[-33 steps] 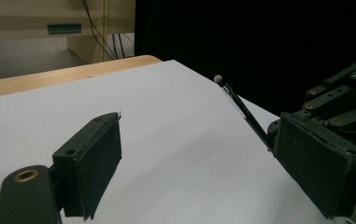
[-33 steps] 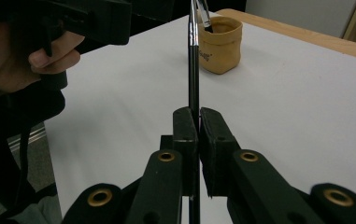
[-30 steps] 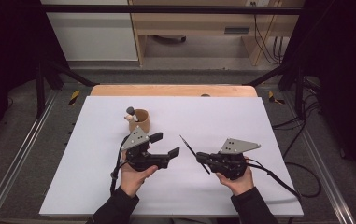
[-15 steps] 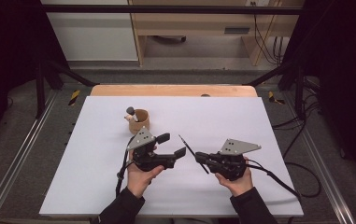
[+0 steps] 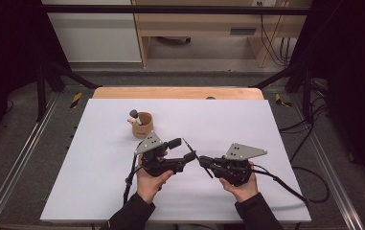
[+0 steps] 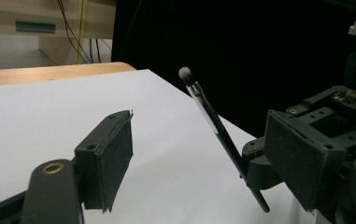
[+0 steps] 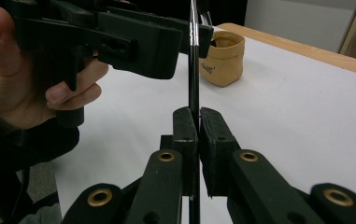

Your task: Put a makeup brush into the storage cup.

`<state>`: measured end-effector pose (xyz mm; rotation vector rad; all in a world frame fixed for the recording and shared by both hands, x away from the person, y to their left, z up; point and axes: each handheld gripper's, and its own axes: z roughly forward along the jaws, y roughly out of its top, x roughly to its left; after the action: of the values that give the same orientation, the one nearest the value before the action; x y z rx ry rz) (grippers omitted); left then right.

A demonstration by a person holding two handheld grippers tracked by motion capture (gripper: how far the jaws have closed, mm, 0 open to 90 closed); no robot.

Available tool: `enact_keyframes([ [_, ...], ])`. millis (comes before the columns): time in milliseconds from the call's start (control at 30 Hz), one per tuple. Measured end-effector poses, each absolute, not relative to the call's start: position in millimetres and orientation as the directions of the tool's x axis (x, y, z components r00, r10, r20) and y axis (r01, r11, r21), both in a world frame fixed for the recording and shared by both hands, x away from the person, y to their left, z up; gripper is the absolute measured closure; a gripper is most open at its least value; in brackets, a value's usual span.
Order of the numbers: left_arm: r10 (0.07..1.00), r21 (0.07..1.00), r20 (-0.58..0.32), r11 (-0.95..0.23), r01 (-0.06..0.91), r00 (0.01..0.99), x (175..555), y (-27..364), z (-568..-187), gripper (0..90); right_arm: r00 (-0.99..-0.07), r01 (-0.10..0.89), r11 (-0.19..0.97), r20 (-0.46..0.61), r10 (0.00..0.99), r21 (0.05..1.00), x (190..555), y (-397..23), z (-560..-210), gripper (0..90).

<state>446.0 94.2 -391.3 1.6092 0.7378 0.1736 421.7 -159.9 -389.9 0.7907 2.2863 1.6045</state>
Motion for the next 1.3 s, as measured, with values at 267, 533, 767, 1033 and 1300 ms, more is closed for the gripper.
enact_keyframes([
  [267, 0.529, 0.928, -0.326, 0.022, 0.372, 0.783, 446, 89, -393, 32.3, -0.824, 0.285, 0.241, 0.109, 0.555, 0.928, 421, -160, -390, 85.7],
  [533, 0.517, 0.928, -0.336, 0.036, 0.372, 0.787, 445, 86, -394, 42.8, -0.825, 0.281, 0.234, 0.110, 0.554, 0.931, 421, -159, -390, 85.7],
  [767, 0.504, 0.922, -0.355, 0.047, 0.385, 0.788, 444, 85, -394, 53.0, -0.826, 0.278, 0.232, 0.109, 0.553, 0.932, 421, -159, -390, 85.7],
  [1033, 0.491, 0.916, -0.370, 0.051, 0.398, 0.789, 444, 83, -396, 62.9, -0.828, 0.272, 0.227, 0.107, 0.550, 0.935, 420, -159, -390, 85.7],
  [1300, 0.477, 0.911, -0.384, 0.055, 0.410, 0.790, 444, 83, -397, 70.8, -0.831, 0.266, 0.227, 0.104, 0.546, 0.937, 420, -159, -390, 85.7],
])
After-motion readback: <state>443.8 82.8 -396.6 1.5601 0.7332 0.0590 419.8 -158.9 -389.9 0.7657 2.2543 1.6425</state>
